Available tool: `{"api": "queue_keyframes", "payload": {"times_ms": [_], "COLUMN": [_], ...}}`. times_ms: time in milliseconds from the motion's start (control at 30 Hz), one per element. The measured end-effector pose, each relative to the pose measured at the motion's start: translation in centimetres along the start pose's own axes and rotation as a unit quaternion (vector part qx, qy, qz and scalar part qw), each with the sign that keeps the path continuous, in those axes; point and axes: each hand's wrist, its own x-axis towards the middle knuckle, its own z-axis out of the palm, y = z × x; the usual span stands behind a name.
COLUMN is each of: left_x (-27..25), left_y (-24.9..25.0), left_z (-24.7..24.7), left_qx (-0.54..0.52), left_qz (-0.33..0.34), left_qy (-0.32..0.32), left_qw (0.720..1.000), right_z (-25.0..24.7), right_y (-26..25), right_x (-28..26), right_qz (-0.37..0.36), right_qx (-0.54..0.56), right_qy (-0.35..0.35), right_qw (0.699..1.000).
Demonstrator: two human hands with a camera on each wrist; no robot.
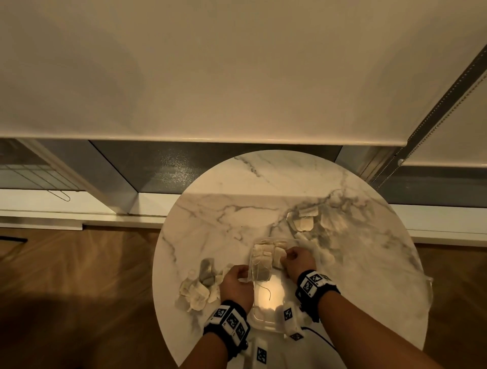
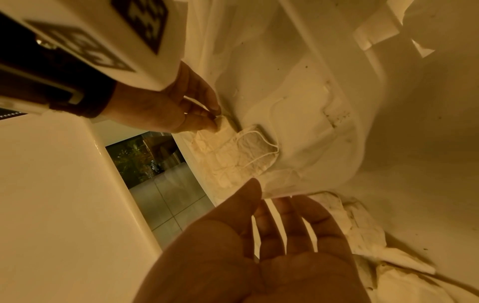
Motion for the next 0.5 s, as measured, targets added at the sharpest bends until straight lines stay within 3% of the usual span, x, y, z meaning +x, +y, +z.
{"api": "queue_keyframes", "payload": {"times_ms": [300,500], "left_x": [-0.29,-0.34], "left_y": [0.35,0.35], "left_z": [-0.28,-0.32], "left_qx": [-0.003,-0.01], "left_qz": [0.003,0.003], "left_qy": [-0.005,-0.005], "left_qw": [1.0,1.0], "right_z": [-0.14,-0.06], "right_y": [-0.19,0.23], "right_x": [-0.07,-0.13], "right_qz": [0.021,-0.003], "right_qx": [0.031,0.031], "right_qy": [0.023,0.037], "right_qw": [0.999,0.999]}}
